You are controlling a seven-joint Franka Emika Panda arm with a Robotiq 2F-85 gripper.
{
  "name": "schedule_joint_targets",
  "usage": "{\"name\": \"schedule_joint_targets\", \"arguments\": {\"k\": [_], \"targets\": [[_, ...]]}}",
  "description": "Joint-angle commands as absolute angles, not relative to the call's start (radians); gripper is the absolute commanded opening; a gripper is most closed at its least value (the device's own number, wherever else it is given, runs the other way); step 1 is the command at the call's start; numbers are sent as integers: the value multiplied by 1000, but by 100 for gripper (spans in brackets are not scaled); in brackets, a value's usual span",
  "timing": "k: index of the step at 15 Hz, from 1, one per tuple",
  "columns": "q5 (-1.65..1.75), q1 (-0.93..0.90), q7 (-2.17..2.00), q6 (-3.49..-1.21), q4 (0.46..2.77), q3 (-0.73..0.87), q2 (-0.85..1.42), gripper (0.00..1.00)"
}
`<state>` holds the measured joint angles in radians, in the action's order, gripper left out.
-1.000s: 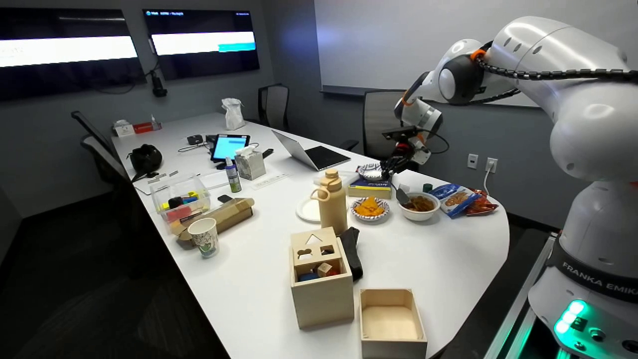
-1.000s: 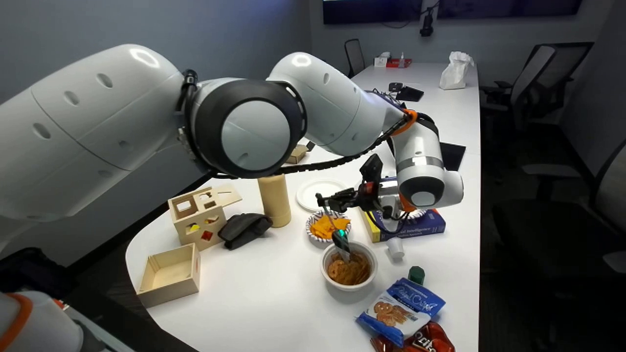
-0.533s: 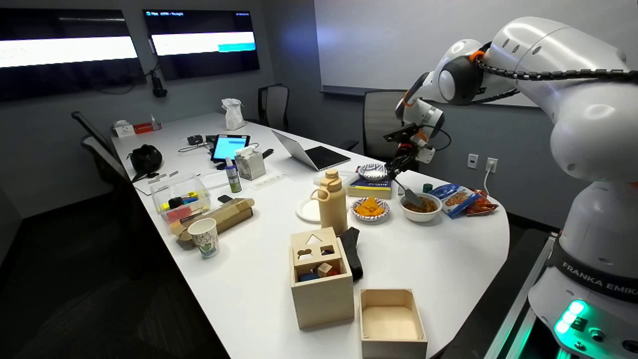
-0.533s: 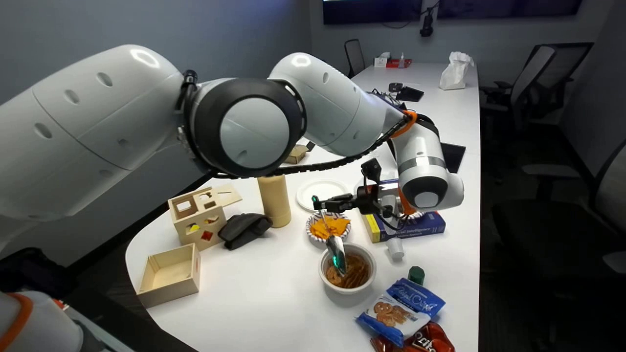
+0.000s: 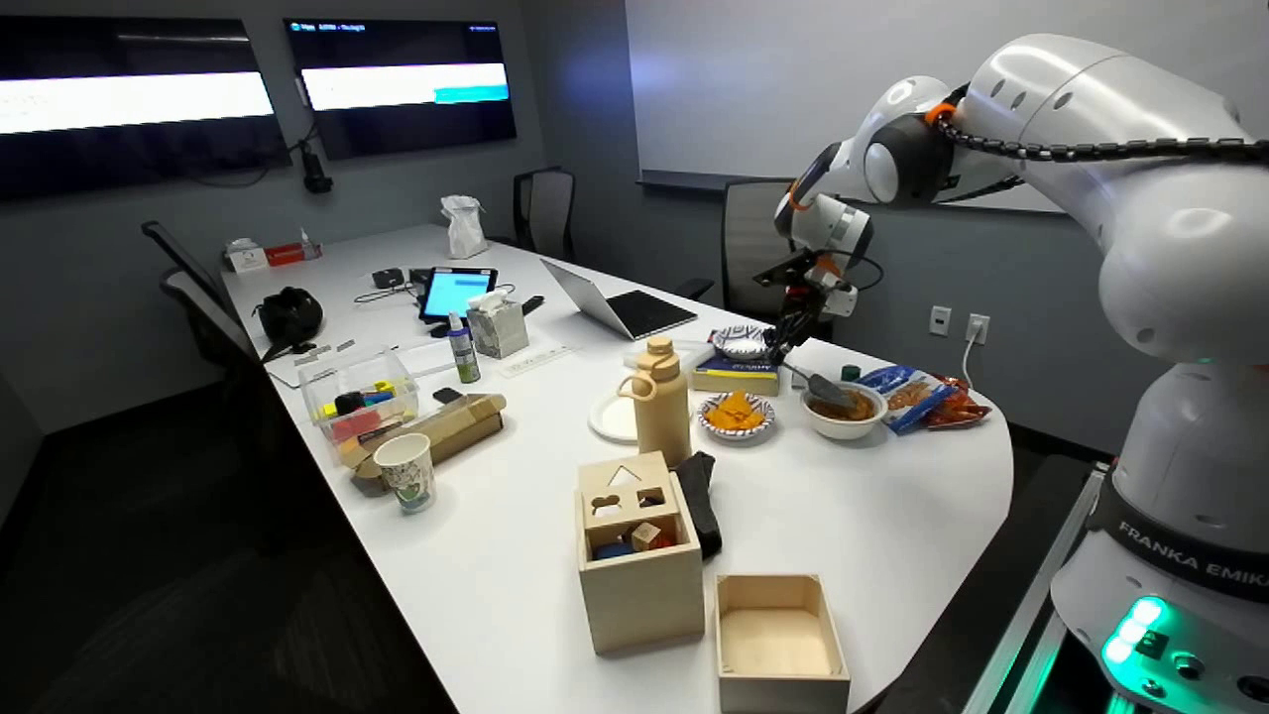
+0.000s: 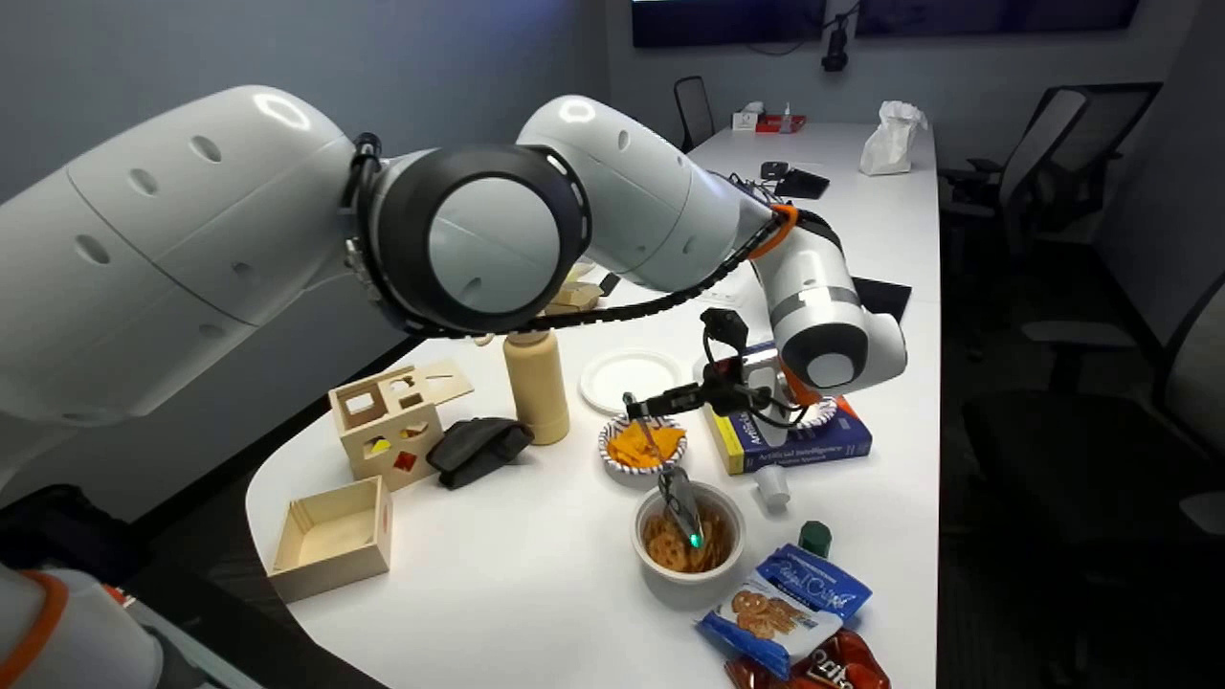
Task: Pick up the spoon and stir in the bowl
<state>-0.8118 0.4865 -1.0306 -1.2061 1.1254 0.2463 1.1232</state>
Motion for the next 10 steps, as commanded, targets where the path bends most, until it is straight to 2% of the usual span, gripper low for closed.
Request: {"name": "schedule_joint_targets", "arguments": {"k": [1, 10], "targets": [[-778, 480, -996, -1247, 1078, 235, 1132, 1], [-806, 531, -801, -1131, 1070, 170, 1149, 1]]}}
